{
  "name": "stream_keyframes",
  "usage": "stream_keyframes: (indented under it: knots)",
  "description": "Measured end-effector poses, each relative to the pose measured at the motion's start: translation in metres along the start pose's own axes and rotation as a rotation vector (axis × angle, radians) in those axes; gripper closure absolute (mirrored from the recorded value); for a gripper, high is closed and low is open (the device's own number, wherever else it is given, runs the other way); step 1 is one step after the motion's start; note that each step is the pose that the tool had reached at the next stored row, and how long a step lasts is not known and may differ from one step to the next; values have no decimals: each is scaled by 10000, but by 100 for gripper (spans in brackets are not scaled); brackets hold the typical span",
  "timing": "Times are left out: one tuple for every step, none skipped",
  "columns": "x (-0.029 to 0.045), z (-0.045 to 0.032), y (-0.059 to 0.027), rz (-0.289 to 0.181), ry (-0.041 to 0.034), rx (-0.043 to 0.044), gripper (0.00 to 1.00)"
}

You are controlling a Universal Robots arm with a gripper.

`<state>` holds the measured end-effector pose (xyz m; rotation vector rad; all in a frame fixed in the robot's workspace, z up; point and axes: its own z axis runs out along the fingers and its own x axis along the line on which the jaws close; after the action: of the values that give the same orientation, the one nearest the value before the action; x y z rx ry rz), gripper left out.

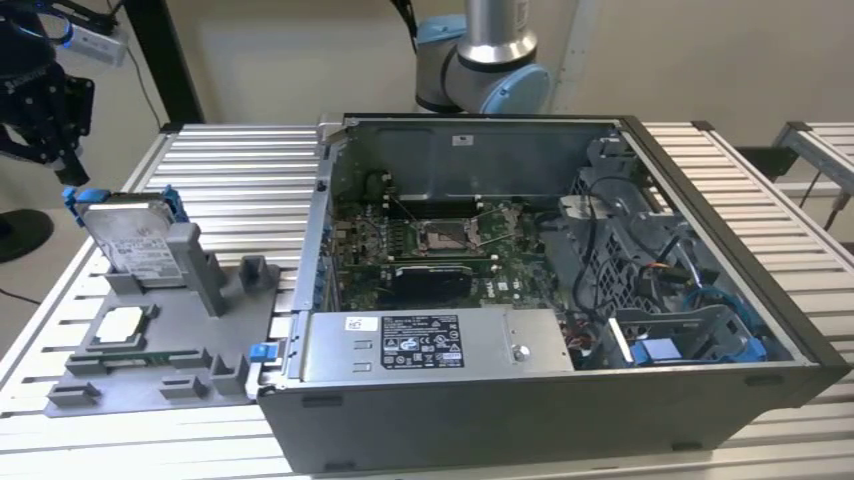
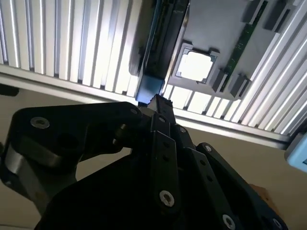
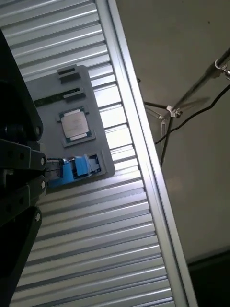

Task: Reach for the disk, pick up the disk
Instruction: 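Pick up the disk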

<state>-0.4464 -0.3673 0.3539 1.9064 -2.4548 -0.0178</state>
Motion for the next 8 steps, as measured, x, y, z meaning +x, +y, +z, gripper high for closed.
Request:
stream_keyframes:
  knots:
    - [0,0,0,-143,50,17,100]
    - [0,0,0,-295,97,39,100]
    - [1,0,0,-433,132,69,100]
    - [1,0,0,-560,147,82,100]
    - [1,0,-1,-703,151,93,100]
    - [1,0,-1,-836,153,107,100]
    - [0,0,1,-896,153,113,100]
    - [1,0,4,-896,152,119,100]
